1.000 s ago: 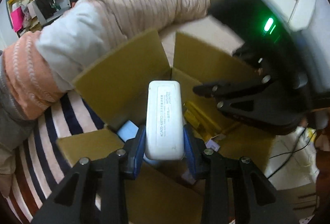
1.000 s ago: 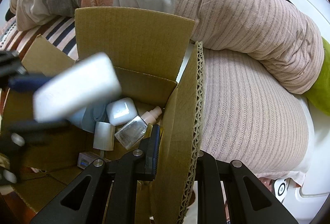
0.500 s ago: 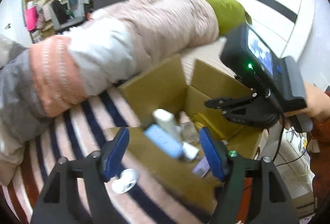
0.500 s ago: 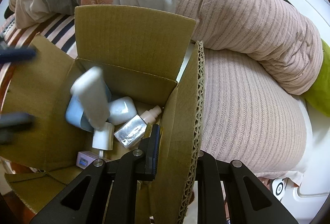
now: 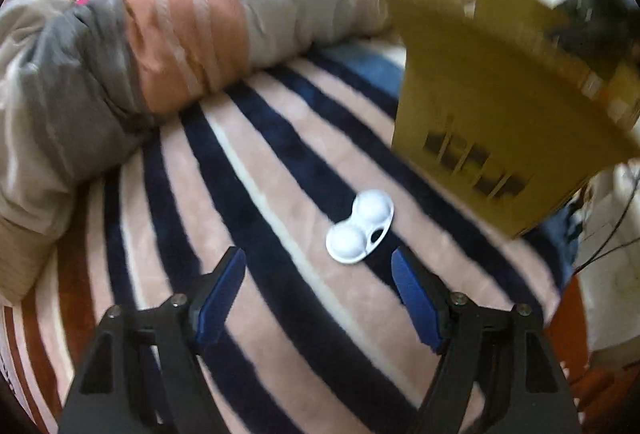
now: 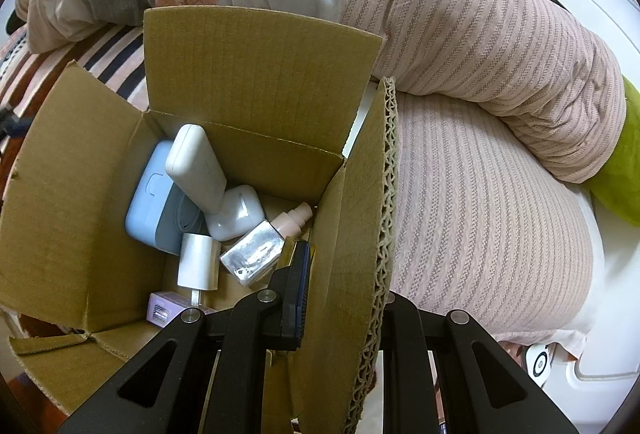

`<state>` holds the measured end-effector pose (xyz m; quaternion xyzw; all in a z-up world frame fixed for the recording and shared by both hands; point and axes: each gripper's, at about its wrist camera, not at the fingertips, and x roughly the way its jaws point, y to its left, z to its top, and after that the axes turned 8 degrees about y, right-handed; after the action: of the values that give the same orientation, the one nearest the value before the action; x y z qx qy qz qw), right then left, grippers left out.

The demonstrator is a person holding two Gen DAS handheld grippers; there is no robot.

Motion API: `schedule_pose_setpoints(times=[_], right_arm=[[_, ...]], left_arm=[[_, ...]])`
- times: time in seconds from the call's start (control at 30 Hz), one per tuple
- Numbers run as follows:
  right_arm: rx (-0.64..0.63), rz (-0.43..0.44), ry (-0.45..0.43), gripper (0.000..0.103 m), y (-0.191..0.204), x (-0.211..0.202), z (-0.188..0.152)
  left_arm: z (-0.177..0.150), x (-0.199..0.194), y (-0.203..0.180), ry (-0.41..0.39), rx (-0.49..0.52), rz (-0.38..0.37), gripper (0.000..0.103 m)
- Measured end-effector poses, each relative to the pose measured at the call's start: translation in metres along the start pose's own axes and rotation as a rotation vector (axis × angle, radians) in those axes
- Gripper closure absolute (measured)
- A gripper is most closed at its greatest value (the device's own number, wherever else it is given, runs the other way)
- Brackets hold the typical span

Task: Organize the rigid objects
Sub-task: 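Grasp the white earbuds case with the left tool, then carry the earbuds case into the box and release it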

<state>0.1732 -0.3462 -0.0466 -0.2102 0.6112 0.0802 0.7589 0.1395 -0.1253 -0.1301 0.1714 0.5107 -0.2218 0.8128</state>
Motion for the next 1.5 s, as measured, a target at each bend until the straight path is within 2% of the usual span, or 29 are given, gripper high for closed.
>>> schedule_pose_setpoints(times=[0.1,0.2,0.27,0.3,0.33,0.37,0.5,0.63,0.8,1.0,1.2,1.33,1.5], right_arm=[[0.0,-0.002,0.002,0.091,0.001,0.001,0.0],[0.003,0.002,0.003,0.091,0.0,0.001,-0.001],[0.004,0.003,0.004,0.091,-0.001,0.001,-0.001],[0.003,0.003,0.005,0.091,-0.001,0.001,-0.001],[0.003,0.002,0.005,0.091,-0.002,0.002,-0.001],[0.002,0.002,0.005,0.091,-0.002,0.002,-0.001],[0.001,0.0,0.005,0.091,-0.001,0.002,-0.001],[0.001,0.002,0.004,0.091,-0.001,0.002,-0.001],[0.004,0.007,0.004,0.091,-0.002,0.001,-0.001],[0.002,0.008,0.005,0.091,-0.003,0.0,-0.001],[0.002,0.012,0.003,0.091,-0.003,0.0,-0.001],[0.005,0.016,-0.001,0.091,-0.004,-0.001,-0.001],[0.007,0.022,-0.006,0.091,-0.004,-0.001,-0.001]], left_arm=[[0.001,0.028,-0.009,0.012,0.019,0.038,0.03],[0.005,0.046,-0.012,0.007,-0.004,-0.026,0.031],[0.011,0.052,-0.013,-0.005,-0.035,-0.031,0.04],[0.012,0.052,-0.012,-0.007,-0.051,-0.043,0.059],[0.014,0.051,-0.012,-0.012,-0.067,-0.067,0.072],[0.015,0.05,-0.012,-0.016,-0.075,-0.081,0.073],[0.014,0.045,-0.018,-0.013,-0.051,-0.043,0.073],[0.01,0.025,-0.015,-0.042,-0.067,-0.041,0.073],[0.008,-0.012,-0.006,-0.093,-0.068,0.022,0.073],[0.023,-0.079,-0.004,-0.199,-0.073,0.032,0.073],[0.064,-0.124,-0.034,-0.281,0.008,-0.013,0.073],[0.083,-0.135,-0.064,-0.284,0.059,-0.078,0.073],[0.102,-0.125,-0.098,-0.247,0.109,-0.13,0.073]])
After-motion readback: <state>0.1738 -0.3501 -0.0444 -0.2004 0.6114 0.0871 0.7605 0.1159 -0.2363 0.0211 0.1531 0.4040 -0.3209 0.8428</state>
